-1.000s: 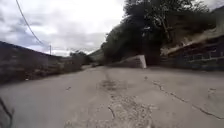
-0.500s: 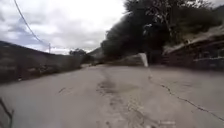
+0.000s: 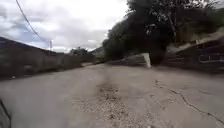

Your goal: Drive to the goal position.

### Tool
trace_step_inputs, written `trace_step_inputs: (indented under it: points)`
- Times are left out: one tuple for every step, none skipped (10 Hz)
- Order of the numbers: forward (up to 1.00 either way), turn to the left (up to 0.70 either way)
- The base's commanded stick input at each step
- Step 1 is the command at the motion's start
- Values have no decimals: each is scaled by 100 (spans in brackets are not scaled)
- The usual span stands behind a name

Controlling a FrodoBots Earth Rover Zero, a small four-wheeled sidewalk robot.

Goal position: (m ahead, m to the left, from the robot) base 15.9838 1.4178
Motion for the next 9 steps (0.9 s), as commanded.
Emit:
trace_step_inputs:
  points:
    - [70,0]
    - [70,0]
    - [70,0]
    - [70,0]
    - [70,0]
    - [70,0]
    - [70,0]
    - [70,0]
    - [70,0]
